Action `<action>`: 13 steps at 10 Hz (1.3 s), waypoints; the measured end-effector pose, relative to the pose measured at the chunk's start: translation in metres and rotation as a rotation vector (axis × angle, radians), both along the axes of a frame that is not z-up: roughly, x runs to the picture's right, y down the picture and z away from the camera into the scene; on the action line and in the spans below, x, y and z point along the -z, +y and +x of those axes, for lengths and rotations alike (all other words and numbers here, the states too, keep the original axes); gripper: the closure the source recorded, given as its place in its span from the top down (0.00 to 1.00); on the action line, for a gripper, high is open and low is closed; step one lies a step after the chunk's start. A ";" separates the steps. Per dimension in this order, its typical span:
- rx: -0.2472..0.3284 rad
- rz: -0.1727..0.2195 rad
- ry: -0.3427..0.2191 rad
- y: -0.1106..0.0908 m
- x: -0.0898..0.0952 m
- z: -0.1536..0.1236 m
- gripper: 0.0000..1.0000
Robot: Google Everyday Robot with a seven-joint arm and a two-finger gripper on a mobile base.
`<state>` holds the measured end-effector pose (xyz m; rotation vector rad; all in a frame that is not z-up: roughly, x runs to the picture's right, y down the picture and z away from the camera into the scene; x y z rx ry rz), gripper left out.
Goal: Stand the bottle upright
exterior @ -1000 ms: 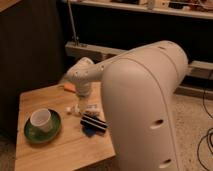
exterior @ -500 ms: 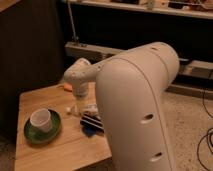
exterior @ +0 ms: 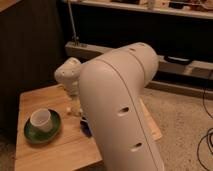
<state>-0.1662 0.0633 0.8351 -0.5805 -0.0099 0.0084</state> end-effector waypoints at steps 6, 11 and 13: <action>0.016 -0.017 0.067 0.027 -0.009 -0.014 0.80; 0.027 -0.032 0.094 0.042 -0.018 -0.021 0.80; 0.021 -0.039 0.096 0.048 -0.022 -0.020 0.80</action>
